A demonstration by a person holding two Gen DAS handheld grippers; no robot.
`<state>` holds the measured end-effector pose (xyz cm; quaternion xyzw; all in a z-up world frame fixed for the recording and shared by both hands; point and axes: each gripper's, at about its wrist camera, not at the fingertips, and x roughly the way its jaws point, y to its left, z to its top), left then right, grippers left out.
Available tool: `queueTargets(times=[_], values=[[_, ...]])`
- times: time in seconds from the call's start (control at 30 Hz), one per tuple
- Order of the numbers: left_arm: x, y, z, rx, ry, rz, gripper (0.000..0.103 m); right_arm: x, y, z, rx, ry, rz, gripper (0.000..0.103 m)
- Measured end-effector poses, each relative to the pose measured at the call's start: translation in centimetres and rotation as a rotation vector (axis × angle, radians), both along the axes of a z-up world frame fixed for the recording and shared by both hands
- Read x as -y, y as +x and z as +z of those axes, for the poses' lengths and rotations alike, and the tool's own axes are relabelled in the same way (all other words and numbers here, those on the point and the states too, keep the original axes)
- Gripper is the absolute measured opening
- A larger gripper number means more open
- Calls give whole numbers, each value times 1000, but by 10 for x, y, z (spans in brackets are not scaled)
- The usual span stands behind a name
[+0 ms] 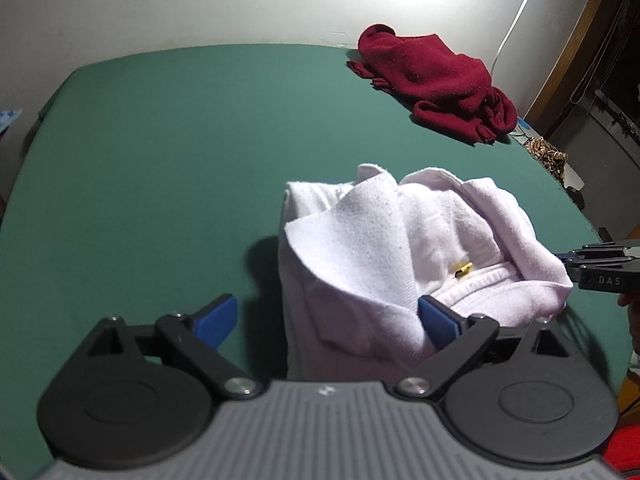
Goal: Fold clothes
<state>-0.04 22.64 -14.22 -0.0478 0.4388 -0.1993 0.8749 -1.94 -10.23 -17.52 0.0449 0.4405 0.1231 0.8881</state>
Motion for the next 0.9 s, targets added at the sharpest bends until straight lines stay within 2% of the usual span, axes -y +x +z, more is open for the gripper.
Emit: queueTargets(times=[0.1,0.17,0.27,0.3,0.57,0.7,0.77,0.9], values=[[-6,-1,-3,-31,-77,18,97,3,3,2,-27,35,-40,20],[-7,3,-6,-48,-102,31,99,7,5,1,-39,73,-57,21],[-9,11,-12,-81,-131,48,99,13,7,0,-56,131,-82,28],[-10,13,-14,-87,-144,46,101,14,8,0,-62,150,-90,28],[-2,21,-16,-113,-193,-34,101,25,18,-7,-124,283,-113,30],[-4,23,-19,-129,-265,-35,101,29,21,-3,-122,290,-90,31],[-7,25,-20,-140,-293,-24,101,39,19,0,-109,312,-103,34],[-13,28,-23,-156,-354,-3,101,59,20,-3,-136,460,-137,54]])
